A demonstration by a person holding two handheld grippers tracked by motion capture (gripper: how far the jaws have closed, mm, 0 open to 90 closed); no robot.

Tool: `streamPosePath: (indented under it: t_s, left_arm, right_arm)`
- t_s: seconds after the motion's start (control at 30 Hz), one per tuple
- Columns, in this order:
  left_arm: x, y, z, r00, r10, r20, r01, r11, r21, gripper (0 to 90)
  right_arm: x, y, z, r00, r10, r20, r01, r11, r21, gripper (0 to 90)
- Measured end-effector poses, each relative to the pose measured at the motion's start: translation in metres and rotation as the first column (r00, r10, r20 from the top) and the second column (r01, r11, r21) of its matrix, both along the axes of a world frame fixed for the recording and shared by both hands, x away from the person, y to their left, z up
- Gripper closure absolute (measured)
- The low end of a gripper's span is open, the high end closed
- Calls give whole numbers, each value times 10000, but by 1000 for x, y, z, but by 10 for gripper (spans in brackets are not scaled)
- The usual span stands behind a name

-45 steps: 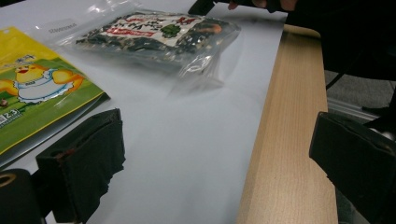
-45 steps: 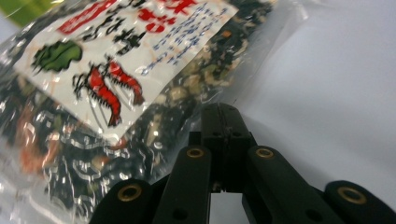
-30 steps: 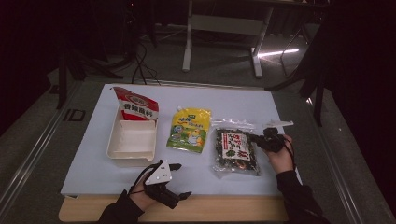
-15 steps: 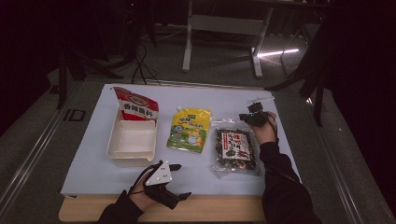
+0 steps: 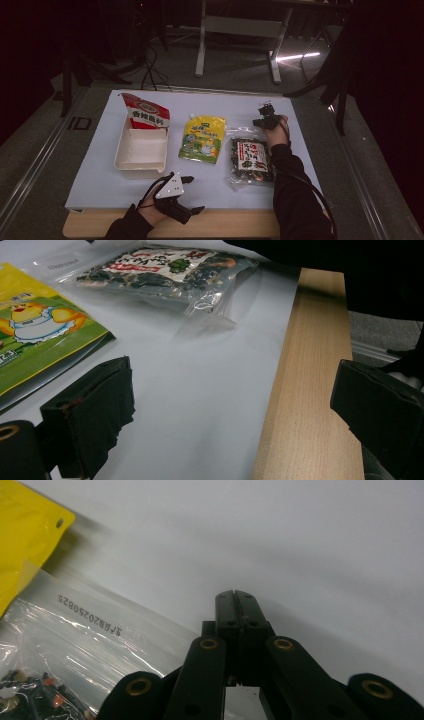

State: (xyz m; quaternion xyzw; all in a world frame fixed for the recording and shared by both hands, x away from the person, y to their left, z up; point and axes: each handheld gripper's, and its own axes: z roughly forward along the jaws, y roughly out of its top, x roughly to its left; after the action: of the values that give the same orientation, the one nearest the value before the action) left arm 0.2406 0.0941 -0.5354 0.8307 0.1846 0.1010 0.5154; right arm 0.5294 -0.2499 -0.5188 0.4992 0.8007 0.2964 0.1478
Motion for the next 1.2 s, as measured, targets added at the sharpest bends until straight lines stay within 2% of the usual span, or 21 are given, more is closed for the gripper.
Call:
streamPosePath:
  t_s: [0.13,0.33,0.4,0.47,0.6,0.63,0.77,0.83,1.2]
  left_arm:
    - [0,0,0,10000,-19,17,19,10000,24,48]
    - [0,0,1,10000,-13,45,13,10000,-6,48]
    - [0,0,1,10000,-2,35,2,10000,2,48]
    - [0,0,1,10000,-6,2,6,10000,-7,48]
    - [0,-1,1,10000,-39,41,39,10000,8,48]
    - [0,0,1,10000,-37,33,37,10000,-20,48]
    - [1,0,1,10000,-17,16,17,10000,-7,48]
    - [0,0,2,10000,-20,53,20,10000,-1,48]
    - [-1,-2,3,9999,-23,111,23,10000,23,48]
  right_arm:
    - [1,3,-1,9990,105,-432,-110,9999,-96,900]
    - [-7,3,3,9976,319,-620,-312,9994,125,900]
    - [-9,4,3,9969,387,-679,-384,9992,53,900]
    - [-10,5,0,9937,426,-1036,-436,9990,-74,900]
    - [-12,6,-1,9933,405,-1081,-421,9990,-120,900]
    - [-17,5,-3,9931,482,-1071,-474,9988,104,900]
    - [-25,5,-3,9929,661,-990,-656,9978,80,900]
    - [-34,3,-3,9928,790,-902,-769,9967,272,900]
    - [-70,2,-3,9902,1227,-672,-1193,9915,518,900]
